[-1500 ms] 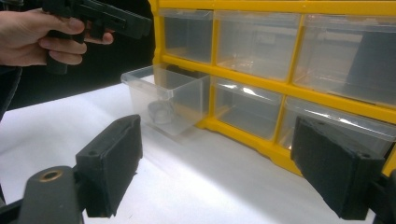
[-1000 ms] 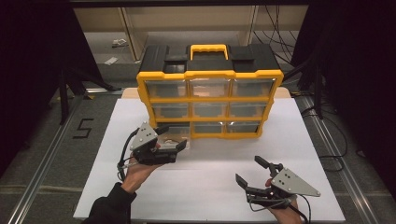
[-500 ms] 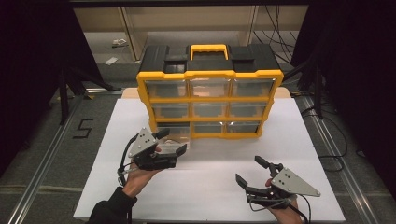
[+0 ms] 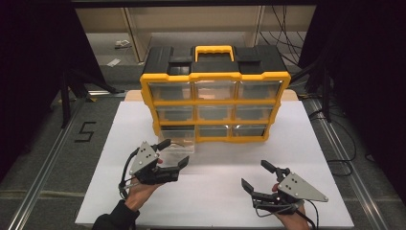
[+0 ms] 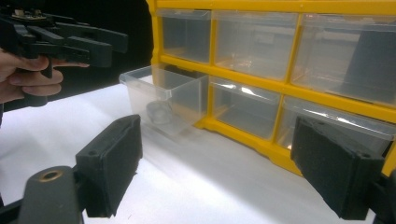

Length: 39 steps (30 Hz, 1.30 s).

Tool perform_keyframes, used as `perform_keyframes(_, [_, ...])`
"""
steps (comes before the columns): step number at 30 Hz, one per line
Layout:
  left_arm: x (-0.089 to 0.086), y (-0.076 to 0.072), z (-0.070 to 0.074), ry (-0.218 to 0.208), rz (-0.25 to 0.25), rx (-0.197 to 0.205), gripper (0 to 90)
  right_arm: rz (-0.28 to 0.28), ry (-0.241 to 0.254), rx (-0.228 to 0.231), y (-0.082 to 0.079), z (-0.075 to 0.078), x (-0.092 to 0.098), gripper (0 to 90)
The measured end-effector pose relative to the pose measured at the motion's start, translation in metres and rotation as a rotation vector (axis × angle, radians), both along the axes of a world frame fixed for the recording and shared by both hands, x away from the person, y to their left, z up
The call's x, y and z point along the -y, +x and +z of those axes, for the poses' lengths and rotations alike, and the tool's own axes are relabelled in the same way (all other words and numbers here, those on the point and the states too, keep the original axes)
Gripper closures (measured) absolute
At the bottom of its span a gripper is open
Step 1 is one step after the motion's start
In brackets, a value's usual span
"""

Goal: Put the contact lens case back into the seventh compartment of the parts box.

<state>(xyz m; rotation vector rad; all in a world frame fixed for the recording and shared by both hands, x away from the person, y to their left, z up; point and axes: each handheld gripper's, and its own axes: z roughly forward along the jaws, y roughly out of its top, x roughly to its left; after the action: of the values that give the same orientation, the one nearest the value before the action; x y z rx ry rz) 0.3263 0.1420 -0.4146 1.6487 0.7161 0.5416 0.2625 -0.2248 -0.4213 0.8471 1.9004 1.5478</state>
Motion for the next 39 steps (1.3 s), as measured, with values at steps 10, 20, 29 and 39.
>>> perform_keyframes(10, [0.002,-0.005,-0.008,0.027,-0.014,0.013,16.4,0.001,0.004,-0.003,0.000,0.000,0.000,17.6])
perform_keyframes(20, [0.000,-0.010,-0.012,0.023,-0.012,0.002,16.5,0.000,0.010,-0.006,0.000,0.000,0.002,17.6])
perform_keyframes(29, [-0.001,-0.012,-0.022,0.062,-0.004,-0.011,16.5,-0.003,0.007,-0.008,-0.002,0.001,0.003,17.6])
perform_keyframes(39, [0.008,-0.015,-0.032,0.099,-0.034,-0.040,16.5,-0.003,0.012,-0.009,-0.001,0.001,0.003,17.6])
